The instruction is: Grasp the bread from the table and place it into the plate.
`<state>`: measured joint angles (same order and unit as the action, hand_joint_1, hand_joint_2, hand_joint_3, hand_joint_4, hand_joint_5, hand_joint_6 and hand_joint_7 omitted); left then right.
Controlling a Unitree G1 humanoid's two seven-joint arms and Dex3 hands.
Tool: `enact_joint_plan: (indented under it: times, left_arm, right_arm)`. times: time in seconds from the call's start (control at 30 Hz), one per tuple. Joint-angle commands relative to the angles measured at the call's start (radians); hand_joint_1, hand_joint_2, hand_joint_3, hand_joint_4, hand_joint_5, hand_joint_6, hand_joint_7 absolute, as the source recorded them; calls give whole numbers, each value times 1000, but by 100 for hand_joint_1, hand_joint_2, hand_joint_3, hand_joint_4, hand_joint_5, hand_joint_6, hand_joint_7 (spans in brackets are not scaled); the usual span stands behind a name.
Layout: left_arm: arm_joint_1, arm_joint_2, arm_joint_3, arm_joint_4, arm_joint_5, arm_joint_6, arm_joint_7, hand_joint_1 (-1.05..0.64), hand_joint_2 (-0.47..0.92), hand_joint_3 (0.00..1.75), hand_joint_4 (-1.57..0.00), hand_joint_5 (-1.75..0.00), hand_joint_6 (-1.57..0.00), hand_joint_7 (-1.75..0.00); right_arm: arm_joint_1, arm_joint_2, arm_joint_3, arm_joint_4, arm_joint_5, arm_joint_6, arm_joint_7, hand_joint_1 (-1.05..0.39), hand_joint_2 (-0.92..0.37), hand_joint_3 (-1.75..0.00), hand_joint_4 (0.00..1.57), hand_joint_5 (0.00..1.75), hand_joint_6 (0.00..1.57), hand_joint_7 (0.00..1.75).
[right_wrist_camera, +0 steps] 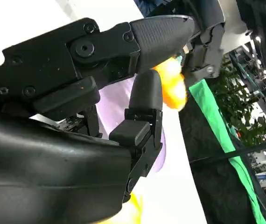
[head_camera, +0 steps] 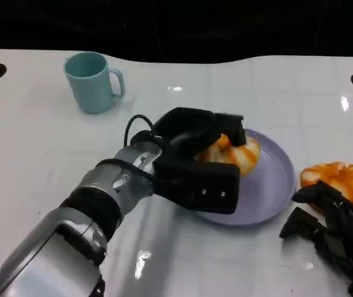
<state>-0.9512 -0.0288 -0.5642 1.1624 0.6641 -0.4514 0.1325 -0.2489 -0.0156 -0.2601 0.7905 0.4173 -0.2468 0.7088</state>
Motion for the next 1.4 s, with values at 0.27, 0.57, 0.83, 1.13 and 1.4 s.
enact_joint_plan:
  times: [0.27,0.57,0.83,1.13,1.4]
  left_arm:
    - [-43,19,4,-26,-7,60,-147,-73,92,51,-15,-36,-31,-1]
    - [-35,43,-1,-55,4,48,-128,-85,92,62,-12,-34,-29,-1]
    - [-6,78,23,-106,-19,33,-142,-86,92,62,-11,-34,-28,0]
    - [166,177,149,-253,-192,-103,-207,-80,92,58,-14,-36,-30,-1]
    - [382,144,358,-377,-608,-210,-439,-74,92,48,-27,-45,-40,-5]
  right_arm:
    - [25,-11,-3,-8,-2,18,-11,-53,-92,-18,65,157,63,120]
    - [28,-9,-4,-12,-6,13,-25,-53,-92,-17,65,157,64,119]
    - [35,-7,1,-25,-17,9,-44,-55,-92,-17,65,157,65,117]
    - [37,-12,2,-18,-27,-7,-41,-54,-92,-21,64,158,65,118]
    - [23,-4,-15,14,-13,-26,-20,-55,-92,-18,66,159,66,118]
